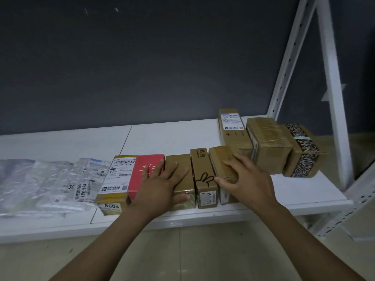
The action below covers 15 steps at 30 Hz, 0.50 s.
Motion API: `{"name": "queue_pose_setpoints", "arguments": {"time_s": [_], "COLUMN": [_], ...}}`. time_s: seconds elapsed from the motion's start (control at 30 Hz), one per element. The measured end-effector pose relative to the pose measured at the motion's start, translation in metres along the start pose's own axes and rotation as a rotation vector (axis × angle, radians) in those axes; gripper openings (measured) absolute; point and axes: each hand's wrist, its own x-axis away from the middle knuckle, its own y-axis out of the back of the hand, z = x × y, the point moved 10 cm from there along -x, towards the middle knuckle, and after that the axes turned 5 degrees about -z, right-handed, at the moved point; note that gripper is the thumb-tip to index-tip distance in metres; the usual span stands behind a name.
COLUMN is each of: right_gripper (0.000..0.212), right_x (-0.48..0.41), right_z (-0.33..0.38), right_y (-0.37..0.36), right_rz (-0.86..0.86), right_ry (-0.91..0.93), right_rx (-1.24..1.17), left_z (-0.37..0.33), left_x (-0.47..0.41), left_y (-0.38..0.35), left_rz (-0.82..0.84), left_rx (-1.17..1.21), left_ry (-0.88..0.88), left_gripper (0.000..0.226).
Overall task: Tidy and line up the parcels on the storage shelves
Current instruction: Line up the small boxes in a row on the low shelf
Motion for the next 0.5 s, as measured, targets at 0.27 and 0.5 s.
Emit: {"name": "queue_pose_setpoints", "arguments": {"time_s": [0.27,0.5], "right_gripper": [0.077,0.074], "right_x": [0.008,-0.019], "right_z": [0.004,-0.012], "right_y": [-0.015,0.021], "right_rz": [0.129,0.008], "right_ry": [0.065,0.096], "right_rx": [0.035,0.101], "left_z": [0.002,-0.037], "left_x": [0.006,-0.033], "left_y": [0.005,0.065], "left_rz": [0.038,-0.166], "left_rx": [0.027,0.235], "left_ry": [-0.007,-0.072], "left_gripper": [0.117,0.066]}}
